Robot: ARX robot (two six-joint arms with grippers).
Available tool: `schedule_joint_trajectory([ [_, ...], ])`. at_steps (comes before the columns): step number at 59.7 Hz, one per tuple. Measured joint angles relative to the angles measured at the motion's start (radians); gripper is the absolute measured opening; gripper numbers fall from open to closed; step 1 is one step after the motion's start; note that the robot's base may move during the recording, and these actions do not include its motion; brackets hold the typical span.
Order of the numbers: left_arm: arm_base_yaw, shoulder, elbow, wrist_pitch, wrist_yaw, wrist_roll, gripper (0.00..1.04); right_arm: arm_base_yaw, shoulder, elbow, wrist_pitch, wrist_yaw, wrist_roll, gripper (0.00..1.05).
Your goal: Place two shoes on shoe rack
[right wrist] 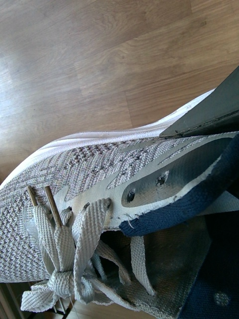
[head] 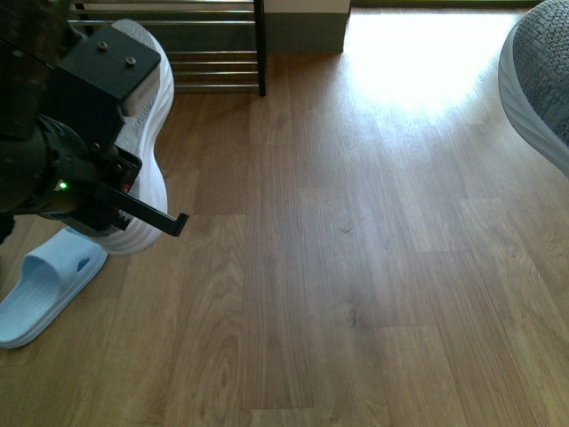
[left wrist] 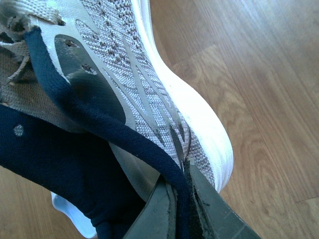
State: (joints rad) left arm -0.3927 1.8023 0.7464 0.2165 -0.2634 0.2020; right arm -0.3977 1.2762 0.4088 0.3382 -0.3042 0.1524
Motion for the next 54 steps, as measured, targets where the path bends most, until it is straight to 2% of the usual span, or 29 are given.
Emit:
schedule_joint_trajectory([
  [18,-0.058,-0.305,-0.123,-0.042,-0.011,0.032,0.02,0.000,0.000,0.000,0.000,0.000,0.000,0.01],
  [34,-0.067,-0.489,-0.168,-0.071,-0.039,0.042,0.02,0.000,0.000,0.000,0.000,0.000,0.000,0.01],
  [54,-0.068,-0.528,-0.177,-0.079,-0.048,0.041,0.02,0.000,0.000,0.000,0.000,0.000,0.000,0.01],
])
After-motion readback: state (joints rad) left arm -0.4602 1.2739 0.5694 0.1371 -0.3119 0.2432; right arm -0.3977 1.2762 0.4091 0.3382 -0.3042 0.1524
